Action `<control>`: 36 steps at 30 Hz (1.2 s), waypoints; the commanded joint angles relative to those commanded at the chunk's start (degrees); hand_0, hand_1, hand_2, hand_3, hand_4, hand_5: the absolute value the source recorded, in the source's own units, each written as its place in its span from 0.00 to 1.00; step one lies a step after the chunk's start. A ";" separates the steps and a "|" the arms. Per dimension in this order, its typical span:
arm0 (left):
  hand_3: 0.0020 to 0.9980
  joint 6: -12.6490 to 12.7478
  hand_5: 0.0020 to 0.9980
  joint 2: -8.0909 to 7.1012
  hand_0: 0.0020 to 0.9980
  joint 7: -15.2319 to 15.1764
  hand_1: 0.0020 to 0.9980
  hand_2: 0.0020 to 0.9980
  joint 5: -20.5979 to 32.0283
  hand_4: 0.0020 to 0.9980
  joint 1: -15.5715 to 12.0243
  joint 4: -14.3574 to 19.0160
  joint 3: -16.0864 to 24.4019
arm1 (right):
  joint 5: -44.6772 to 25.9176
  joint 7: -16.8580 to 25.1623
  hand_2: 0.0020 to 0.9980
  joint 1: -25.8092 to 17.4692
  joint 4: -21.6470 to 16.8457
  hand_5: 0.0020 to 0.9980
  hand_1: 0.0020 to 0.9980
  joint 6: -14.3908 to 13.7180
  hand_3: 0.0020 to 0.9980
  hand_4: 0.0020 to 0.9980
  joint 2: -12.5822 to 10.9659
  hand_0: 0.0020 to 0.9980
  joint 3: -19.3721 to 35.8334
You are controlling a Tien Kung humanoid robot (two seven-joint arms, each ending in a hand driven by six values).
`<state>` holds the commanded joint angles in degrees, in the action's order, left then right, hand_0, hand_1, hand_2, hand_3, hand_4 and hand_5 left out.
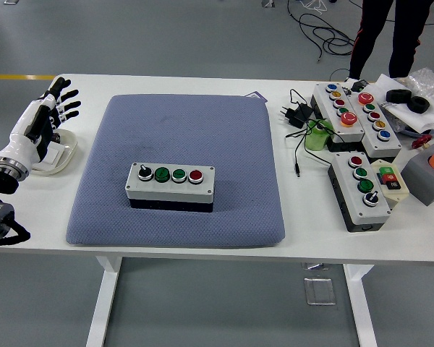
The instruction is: Pick up the button,place it on the desk,press the button,press the button
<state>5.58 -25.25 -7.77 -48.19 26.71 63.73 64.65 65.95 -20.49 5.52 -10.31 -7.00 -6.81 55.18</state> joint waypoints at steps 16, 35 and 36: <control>0.93 0.26 1.00 0.40 0.84 -2.21 0.86 0.91 4.98 0.92 0.20 -0.55 0.46 | -0.03 0.01 0.63 0.28 0.00 0.26 0.56 0.06 0.57 0.31 -0.02 0.63 -0.08; 0.90 1.61 0.94 0.20 0.84 1.55 0.85 0.90 -6.25 0.90 -0.89 -1.11 2.09 | -0.05 0.06 0.63 0.17 0.00 0.26 0.55 0.08 0.57 0.31 0.07 0.63 -0.34; 0.90 1.78 0.94 0.19 0.84 1.76 0.85 0.90 -7.41 0.90 -0.97 -1.05 2.23 | -0.10 0.07 0.63 0.16 0.00 0.26 0.55 0.06 0.57 0.31 0.08 0.63 -0.38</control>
<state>7.36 -25.06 -6.01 -55.60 25.74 62.67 66.87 65.85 -20.42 5.68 -10.31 -6.93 -6.73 54.80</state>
